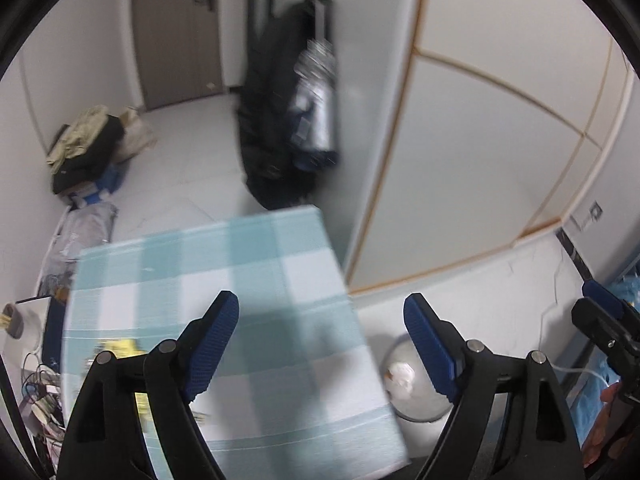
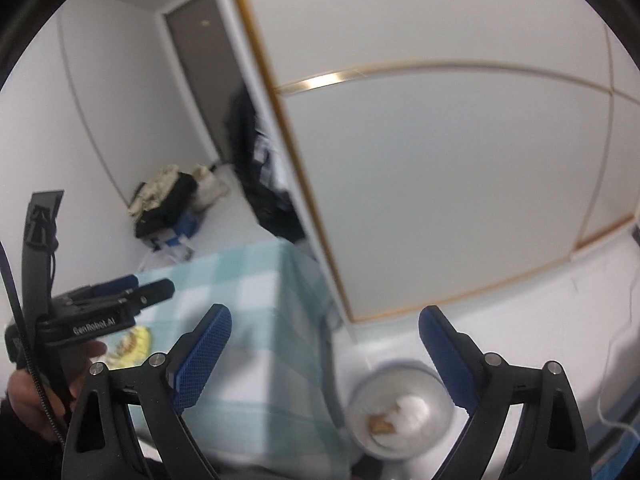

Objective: Collect trash
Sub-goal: 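Move both open tools back toward the table, then lower the right tool onto the yellow bag and close it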

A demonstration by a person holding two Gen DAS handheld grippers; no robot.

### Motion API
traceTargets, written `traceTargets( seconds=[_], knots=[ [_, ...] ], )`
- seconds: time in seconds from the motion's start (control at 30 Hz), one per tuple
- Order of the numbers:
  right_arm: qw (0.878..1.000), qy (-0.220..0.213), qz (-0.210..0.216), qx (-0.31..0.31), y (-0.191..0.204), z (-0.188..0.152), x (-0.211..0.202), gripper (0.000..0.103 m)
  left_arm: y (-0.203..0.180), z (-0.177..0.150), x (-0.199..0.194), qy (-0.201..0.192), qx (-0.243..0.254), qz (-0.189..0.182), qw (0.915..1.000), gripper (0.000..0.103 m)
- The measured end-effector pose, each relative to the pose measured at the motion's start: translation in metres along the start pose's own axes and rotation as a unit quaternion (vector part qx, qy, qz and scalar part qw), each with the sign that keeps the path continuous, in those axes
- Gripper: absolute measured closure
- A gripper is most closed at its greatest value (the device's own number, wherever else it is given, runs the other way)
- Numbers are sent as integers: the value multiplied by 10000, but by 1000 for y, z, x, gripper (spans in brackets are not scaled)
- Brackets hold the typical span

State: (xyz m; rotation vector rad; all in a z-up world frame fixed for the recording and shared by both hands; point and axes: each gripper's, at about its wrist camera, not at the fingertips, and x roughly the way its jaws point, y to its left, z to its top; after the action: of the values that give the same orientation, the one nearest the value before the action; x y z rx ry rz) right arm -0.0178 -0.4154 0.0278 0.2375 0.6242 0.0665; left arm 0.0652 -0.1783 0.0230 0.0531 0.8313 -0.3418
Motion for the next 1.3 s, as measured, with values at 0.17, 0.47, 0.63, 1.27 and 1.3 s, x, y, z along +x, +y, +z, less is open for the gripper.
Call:
traceTargets(
  seconds=[0.17, 0.47, 0.63, 1.27, 1.3],
  knots=[
    [9988, -93, 258, -401, 57, 11, 8, 3, 34, -3, -33, -425, -140, 310, 9985, 12],
    [9944, 56, 696, -799, 144, 9, 36, 0, 117, -16, -69, -1048, -591, 1126, 9863, 12],
    [9904, 231, 852, -1065, 189, 0, 59, 0, 162, -30, -67, -956, -1055, 1172, 9829, 12],
    [9646, 1392, 1193, -1897, 308, -67, 166, 1, 293, -73, -59, -494, -2513, 1266, 9583, 12],
    [9622, 1490, 1240, -1913, 314, -72, 175, 1, 297, -73, -60, -489, -2569, 1249, 9571, 12]
  ],
)
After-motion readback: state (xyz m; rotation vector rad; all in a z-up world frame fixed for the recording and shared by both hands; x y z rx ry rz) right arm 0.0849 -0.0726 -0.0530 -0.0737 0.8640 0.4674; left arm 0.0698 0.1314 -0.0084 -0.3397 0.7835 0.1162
